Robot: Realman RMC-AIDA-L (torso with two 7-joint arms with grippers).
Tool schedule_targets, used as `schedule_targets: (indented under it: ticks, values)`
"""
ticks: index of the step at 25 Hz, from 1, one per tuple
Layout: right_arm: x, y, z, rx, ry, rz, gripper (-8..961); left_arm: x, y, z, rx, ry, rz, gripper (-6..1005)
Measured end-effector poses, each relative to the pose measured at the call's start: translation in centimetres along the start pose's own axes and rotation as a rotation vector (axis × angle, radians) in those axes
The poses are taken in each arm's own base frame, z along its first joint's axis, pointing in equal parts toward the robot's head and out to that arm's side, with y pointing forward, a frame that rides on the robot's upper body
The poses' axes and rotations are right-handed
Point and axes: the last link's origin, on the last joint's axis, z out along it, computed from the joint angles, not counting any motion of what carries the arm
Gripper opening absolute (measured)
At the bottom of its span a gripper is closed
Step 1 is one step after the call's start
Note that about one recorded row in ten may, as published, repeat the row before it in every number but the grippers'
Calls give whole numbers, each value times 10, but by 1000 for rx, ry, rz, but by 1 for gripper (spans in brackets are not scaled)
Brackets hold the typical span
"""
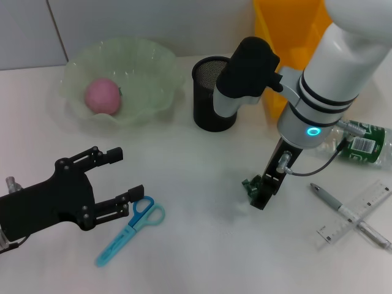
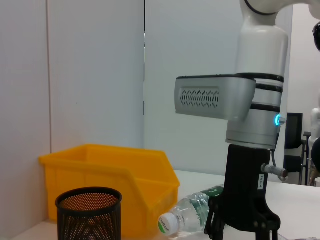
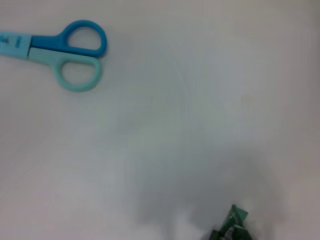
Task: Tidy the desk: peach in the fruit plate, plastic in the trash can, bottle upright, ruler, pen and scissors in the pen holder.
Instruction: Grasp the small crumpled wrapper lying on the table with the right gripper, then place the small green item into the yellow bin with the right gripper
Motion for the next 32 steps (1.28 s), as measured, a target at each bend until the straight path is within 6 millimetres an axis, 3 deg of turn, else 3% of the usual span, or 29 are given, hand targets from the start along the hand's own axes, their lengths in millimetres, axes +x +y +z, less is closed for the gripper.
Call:
schedule_targets:
  ticks: [17,20,26,32]
  values:
    - [-1,-3,8,0,12,7,687,1,-1,4,-11,3,-3,788]
    - [0,-3,9,-4,15,9,453,1,-1,5,-15,4,-6,788]
    - [0,-2,10,-22,0,13,326,2,-2,6,-17,5,-5,788]
    - [-1,-3,9,-21,-17,17,323,2,-2,7,-18,5,-4,788]
